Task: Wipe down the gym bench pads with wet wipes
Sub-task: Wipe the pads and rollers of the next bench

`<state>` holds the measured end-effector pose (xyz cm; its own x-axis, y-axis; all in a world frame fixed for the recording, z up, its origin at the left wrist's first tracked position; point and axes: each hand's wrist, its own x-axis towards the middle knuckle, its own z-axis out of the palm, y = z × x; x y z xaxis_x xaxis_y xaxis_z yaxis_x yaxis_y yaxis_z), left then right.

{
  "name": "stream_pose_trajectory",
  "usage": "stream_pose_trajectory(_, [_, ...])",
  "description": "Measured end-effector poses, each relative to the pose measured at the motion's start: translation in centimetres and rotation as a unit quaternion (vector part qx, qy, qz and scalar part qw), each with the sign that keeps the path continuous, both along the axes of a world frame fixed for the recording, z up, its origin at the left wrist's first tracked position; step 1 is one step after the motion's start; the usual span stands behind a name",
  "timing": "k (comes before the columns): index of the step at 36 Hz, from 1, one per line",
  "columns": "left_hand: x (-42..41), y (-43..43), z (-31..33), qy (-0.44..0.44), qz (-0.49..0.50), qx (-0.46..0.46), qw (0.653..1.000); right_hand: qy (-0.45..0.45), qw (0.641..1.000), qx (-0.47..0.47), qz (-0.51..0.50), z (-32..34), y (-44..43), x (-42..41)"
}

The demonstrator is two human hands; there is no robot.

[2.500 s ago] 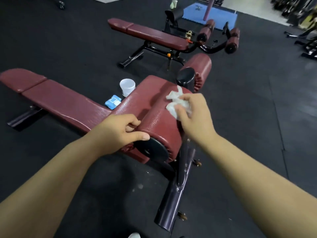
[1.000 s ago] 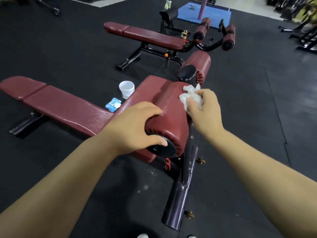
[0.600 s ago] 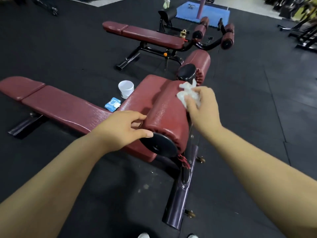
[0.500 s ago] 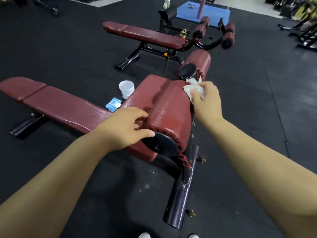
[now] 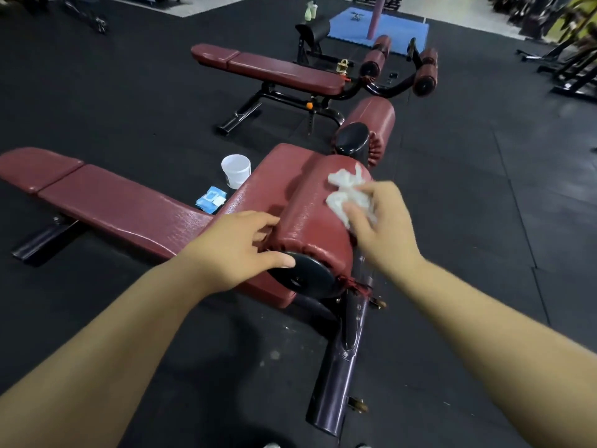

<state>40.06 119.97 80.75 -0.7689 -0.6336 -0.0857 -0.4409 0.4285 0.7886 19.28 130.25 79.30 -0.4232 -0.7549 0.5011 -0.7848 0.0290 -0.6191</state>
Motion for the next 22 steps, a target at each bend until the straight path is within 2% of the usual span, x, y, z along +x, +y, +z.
stream_pose_trajectory(3, [0.2,-0.2,0.1,-0.023,-0.001,-0.018,1.000,-0.059,0.994,0.031,-0.091,0.3,-2.8,-2.8])
stream_pose_trajectory(6, [-0.2,0.3,1.0,-0.046,-0.033,-0.148,0.987,-0.100,0.985,0.049,-0.134,0.2,-3.6,-3.9])
stream_pose_trajectory(11, [-1.6,1.4,1.7,-0.003,-0.057,-0.209,0.976,-0.096,0.992,0.025,-0.071,0.0,-0.3,-0.6])
stream_pose_trajectory(17, [-1.2,0.5,0.9,0.008,-0.034,-0.151,0.988,0.006,0.995,-0.017,0.098,-0.9,4.5,2.1])
stream_pose_trajectory(19, [-0.8,0.1,0.7,0.008,-0.026,-0.099,0.995,0.032,0.995,-0.011,0.098,-1.0,3.7,1.4])
stream_pose_trajectory(22, [-0.3,-0.3,0.5,0.004,-0.026,-0.057,0.998,-0.003,1.000,-0.005,0.025,-0.6,0.8,0.1])
